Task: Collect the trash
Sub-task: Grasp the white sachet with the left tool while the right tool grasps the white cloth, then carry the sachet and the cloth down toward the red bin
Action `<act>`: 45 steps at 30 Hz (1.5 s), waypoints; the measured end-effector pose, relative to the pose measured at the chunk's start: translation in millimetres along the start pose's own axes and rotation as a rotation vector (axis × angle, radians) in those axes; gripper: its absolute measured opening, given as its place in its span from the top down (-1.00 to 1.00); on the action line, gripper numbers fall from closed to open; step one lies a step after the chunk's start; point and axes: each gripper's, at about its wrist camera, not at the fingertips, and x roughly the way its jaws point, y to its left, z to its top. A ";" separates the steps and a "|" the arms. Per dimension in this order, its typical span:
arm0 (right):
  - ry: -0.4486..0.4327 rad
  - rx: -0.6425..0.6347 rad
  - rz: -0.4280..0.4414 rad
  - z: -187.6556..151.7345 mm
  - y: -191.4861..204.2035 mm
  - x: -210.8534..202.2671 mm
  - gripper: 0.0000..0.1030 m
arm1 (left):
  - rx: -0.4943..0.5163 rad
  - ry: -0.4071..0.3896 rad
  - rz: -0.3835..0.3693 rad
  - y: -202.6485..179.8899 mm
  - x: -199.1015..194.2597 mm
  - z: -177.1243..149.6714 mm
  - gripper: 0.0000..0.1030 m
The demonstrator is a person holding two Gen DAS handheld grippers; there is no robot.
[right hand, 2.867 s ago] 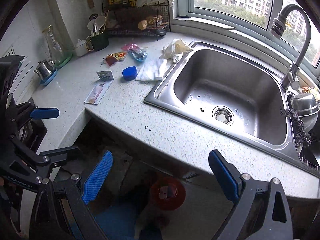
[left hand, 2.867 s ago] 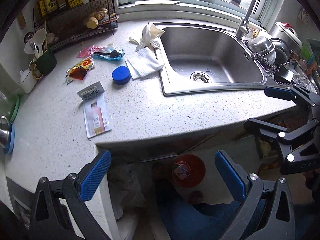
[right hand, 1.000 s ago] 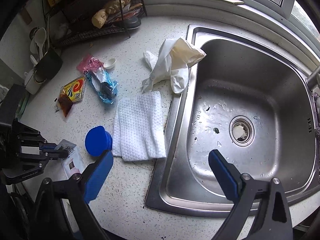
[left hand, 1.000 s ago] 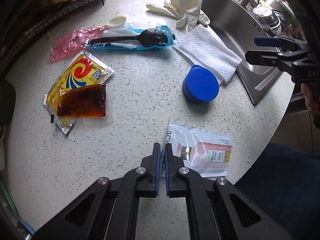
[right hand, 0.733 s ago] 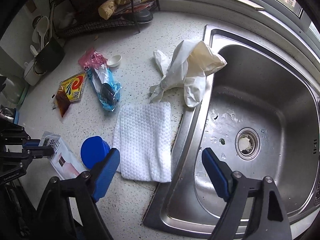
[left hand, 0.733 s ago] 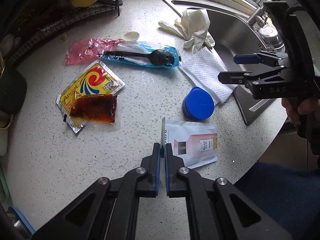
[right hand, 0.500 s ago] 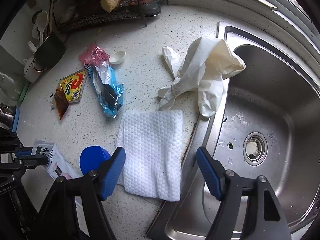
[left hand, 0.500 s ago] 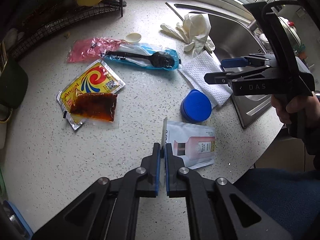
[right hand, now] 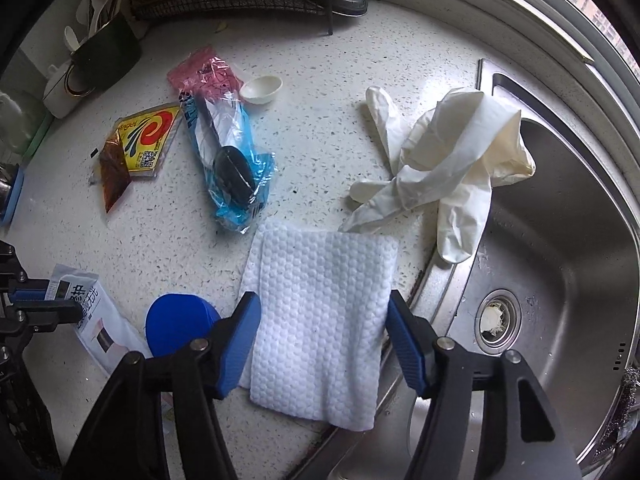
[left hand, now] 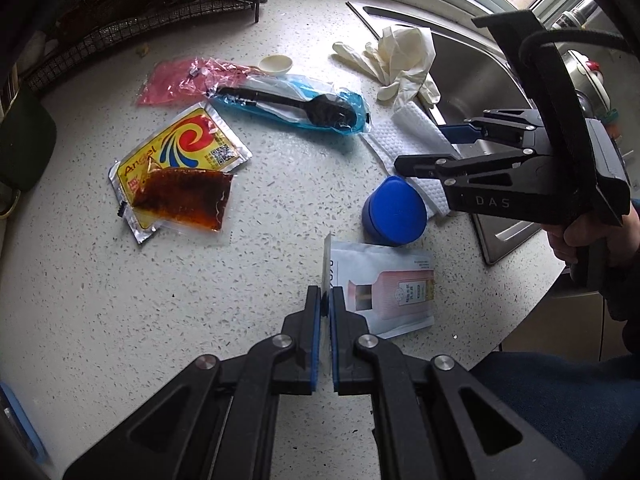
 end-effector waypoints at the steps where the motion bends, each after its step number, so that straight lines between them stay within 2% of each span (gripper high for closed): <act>1: -0.011 -0.007 0.008 -1.5 3.0 -2.0 0.29 | 0.005 -0.002 0.001 -1.9 -1.5 -1.6 0.94; 2: -0.013 -0.003 0.023 -2.8 4.9 -3.2 0.82 | 0.012 -0.008 0.001 -4.2 -3.6 -3.3 0.94; 7: -0.028 0.061 0.061 -20.1 5.8 -11.8 0.81 | 0.012 -0.022 0.020 -18.4 -13.0 -10.1 0.94; 11: -0.046 0.103 0.085 -39.7 -4.7 -27.9 0.81 | 0.055 -0.040 0.019 -39.6 -25.4 -17.7 0.94; 19: -0.152 0.174 0.096 -82.5 -27.8 -81.0 0.81 | 0.151 -0.081 0.044 -91.3 -45.8 -27.9 0.94; 28: -0.246 0.272 0.065 -163.6 -50.7 -134.6 0.81 | 0.305 -0.103 0.030 -181.7 -48.3 -35.1 0.94; 38: -0.247 0.404 0.026 -263.2 -58.7 -159.3 0.81 | 0.453 -0.075 -0.005 -281.8 -33.7 -83.1 0.94; 45: -0.225 0.495 0.019 -328.1 -62.3 -161.2 0.81 | 0.488 -0.036 -0.012 -328.1 1.8 -115.9 0.94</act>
